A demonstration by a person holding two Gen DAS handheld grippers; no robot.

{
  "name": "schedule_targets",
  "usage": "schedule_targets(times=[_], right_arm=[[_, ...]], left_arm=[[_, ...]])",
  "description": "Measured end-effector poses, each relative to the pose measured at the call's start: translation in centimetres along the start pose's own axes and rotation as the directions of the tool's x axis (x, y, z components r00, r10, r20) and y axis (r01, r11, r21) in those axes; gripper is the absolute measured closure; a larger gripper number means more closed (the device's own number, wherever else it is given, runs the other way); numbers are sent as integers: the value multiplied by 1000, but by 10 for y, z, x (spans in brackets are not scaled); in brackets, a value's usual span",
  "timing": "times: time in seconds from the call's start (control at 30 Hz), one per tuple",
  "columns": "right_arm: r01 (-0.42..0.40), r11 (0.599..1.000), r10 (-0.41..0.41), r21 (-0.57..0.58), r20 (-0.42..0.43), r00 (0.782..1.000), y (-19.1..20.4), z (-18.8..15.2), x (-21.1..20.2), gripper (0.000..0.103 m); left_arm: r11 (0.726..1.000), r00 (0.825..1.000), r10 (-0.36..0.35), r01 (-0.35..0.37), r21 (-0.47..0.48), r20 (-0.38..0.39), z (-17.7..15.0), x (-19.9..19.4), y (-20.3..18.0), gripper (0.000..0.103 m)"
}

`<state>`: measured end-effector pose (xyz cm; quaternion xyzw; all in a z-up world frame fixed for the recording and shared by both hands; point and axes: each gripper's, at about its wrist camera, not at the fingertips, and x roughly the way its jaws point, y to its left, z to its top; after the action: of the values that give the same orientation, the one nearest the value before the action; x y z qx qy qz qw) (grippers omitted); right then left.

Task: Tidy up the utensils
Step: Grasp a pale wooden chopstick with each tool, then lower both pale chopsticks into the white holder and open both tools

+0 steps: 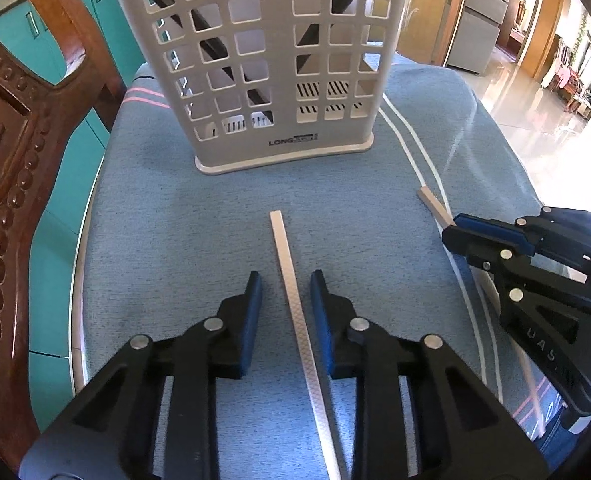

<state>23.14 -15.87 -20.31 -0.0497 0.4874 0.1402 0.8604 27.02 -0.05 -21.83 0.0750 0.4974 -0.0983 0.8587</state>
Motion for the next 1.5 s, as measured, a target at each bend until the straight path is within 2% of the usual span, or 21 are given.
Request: schedule_targets(times=[0.23, 0.3, 0.37, 0.43, 0.5, 0.53, 0.57, 0.6, 0.67, 0.77, 0.83, 0.97, 1.07, 1.13, 1.17, 1.27, 1.4, 1.43, 1.47, 1.5], right_arm=[[32, 999, -32, -25, -1, 999, 3, 0, -1, 95], [40, 999, -41, -34, -3, 999, 4, -1, -2, 91], [51, 998, -52, -42, -6, 999, 5, -2, -4, 81], [55, 997, -55, -50, -9, 998, 6, -4, -6, 80], [54, 997, -55, -58, -15, 998, 7, -6, -4, 80], [54, 996, -55, -64, -13, 998, 8, -7, -5, 84], [40, 997, -41, -63, -14, 999, 9, -7, -5, 94], [29, 998, -30, -59, -15, 999, 8, -7, -5, 96], [24, 998, -25, -61, -5, 1000, 10, -8, -8, 97], [0, 999, 3, -54, 61, 998, 9, -6, -28, 97], [-22, 999, 26, -33, 113, 993, 2, -3, -46, 97], [-77, 997, 75, -4, 258, 963, -12, 3, -103, 97], [-121, 993, 114, -2, 360, 926, -22, 3, -149, 97], [-155, 988, 142, 0, 407, 902, -25, 4, -172, 96], [-167, 986, 151, 1, 429, 891, -27, 6, -182, 96], [-187, 982, 169, -15, 502, 848, -27, 21, -214, 96], [-182, 983, 173, -41, 559, 811, -27, 57, -236, 96], [-178, 983, 172, -46, 573, 801, -26, 65, -242, 96], [-176, 983, 173, -52, 589, 790, -25, 74, -247, 97], [-180, 982, 176, -54, 597, 783, -25, 80, -252, 97]], left_arm=[[1000, 1000, 3, -3, 3, 0, 1, 0, -2, 78], [1000, 1000, 3, -3, 3, 0, 3, 2, -3, 78], [1000, 1000, 4, -4, 4, 0, 3, 2, -3, 77], [1000, 1000, 9, -9, 5, 0, 2, 2, -3, 77], [1000, 1000, 10, -10, 3, 1, 3, 1, -5, 76], [1000, 1000, 11, -11, 2, 2, 3, 1, -5, 76], [1000, 1000, 13, -13, 2, 2, 3, 1, -7, 77], [1000, 1000, 13, -13, 3, 4, 4, 1, -8, 78], [1000, 1000, 2, -2, 2, 7, 4, 1, -9, 93], [1000, 999, 21, -21, -6, 30, 6, -1, -11, 96], [999, 997, 22, -20, -25, 74, 9, -14, -7, 96], [999, 981, 12, -1, -52, 193, 14, -58, 0, 96], [997, 952, -28, 48, -58, 306, 15, -105, 6, 96], [993, 922, -59, 93, -71, 382, 15, -139, 11, 96], [993, 911, -58, 96, -74, 407, 14, -151, 13, 96], [994, 864, -36, 83, -73, 502, 20, -195, 18, 96], [992, 787, -36, 101, -70, 615, 47, -249, 29, 96], [992, 764, -24, 99, -81, 644, 58, -260, 32, 96], [991, 748, -11, 96, -92, 663, 65, -266, 37, 96], [989, 720, 12, 93, -113, 693, 76, -275, 41, 96]])
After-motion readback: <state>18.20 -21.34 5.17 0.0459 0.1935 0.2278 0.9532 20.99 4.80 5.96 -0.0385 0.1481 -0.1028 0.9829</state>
